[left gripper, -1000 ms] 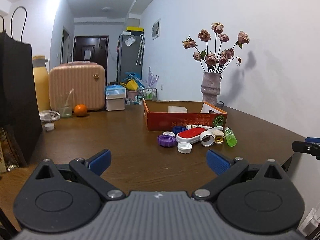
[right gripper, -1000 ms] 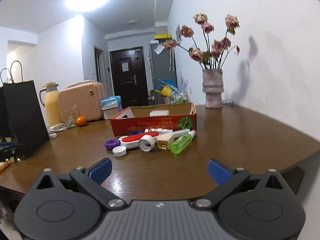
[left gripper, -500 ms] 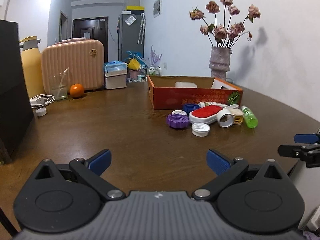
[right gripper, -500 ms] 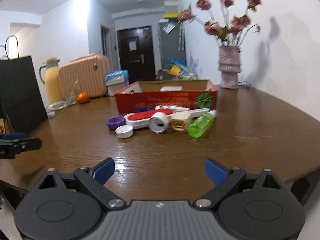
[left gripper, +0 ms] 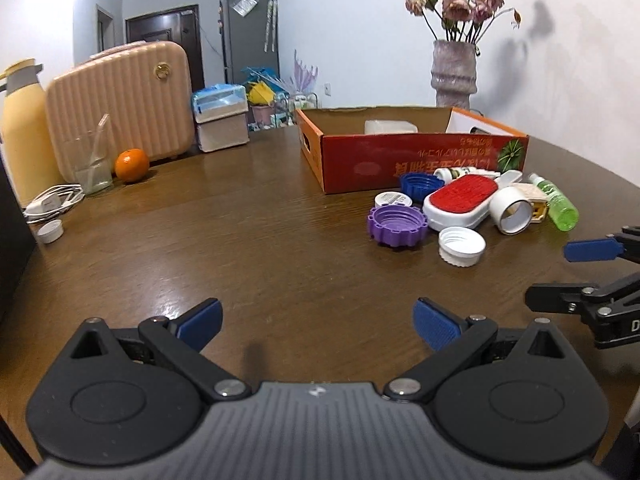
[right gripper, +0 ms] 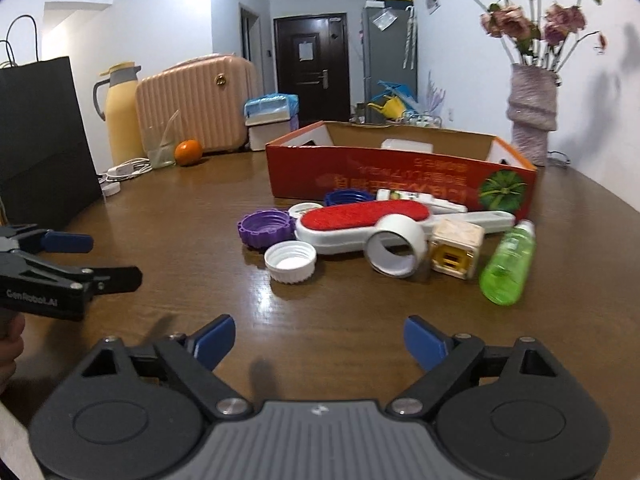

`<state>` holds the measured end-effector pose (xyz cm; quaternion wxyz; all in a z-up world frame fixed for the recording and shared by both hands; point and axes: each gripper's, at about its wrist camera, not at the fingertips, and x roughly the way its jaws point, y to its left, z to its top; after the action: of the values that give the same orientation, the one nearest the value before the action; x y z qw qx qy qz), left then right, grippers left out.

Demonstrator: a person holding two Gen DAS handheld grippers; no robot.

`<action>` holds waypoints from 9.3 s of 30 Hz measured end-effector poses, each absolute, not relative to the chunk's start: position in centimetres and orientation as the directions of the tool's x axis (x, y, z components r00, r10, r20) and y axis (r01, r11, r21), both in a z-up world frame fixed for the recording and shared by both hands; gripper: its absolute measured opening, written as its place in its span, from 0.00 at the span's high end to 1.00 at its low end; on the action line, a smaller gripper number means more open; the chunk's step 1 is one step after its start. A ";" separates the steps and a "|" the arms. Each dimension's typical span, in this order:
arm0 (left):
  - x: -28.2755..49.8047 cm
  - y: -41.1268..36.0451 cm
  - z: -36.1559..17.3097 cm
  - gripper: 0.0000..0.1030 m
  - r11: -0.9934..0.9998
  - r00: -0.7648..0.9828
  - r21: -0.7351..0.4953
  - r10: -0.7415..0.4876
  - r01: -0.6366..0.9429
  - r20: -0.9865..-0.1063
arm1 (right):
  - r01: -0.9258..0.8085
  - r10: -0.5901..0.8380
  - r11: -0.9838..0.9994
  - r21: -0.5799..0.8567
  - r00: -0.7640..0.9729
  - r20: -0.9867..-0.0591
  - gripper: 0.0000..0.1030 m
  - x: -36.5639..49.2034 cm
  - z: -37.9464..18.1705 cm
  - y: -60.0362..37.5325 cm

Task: Organize rigid objects
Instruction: 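Grasp the purple cap with the left tool while the right tool grasps the white cap, then carry the purple cap and white cap over the cardboard box with both tools, then lower both caps into the box and open both tools, then withdraw both tools up from the box back over the table items, then grasp the white round disc with the left tool while the right tool grasps the white tape roll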

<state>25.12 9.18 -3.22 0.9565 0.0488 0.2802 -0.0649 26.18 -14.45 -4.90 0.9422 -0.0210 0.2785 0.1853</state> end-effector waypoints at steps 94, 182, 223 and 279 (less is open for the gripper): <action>19.1 3.0 6.5 0.47 0.979 0.929 0.036 -0.179 0.201 -0.323 | -0.201 0.206 0.978 0.045 0.941 -0.269 0.62 19.0 4.9 -24.5; 37.3 0.5 18.4 0.00 0.995 0.949 0.074 -0.046 0.073 -0.311 | -0.186 0.171 0.983 -0.006 0.911 -0.375 0.03 43.0 17.0 -24.3; 11.1 3.3 0.0 0.00 0.991 0.978 0.080 -0.096 0.112 -0.184 | -0.211 0.198 0.977 -0.015 0.938 -0.283 0.00 14.5 -1.5 -26.4; 43.1 3.1 -4.0 0.43 0.890 0.699 0.009 -0.351 0.455 -0.623 | -0.102 0.283 0.933 0.347 0.802 -0.526 0.59 35.4 -5.0 -18.4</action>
<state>43.13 3.09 -3.99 0.9182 0.0814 0.3196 -0.2194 35.44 -18.39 -5.03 0.9370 0.1524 0.2972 0.1025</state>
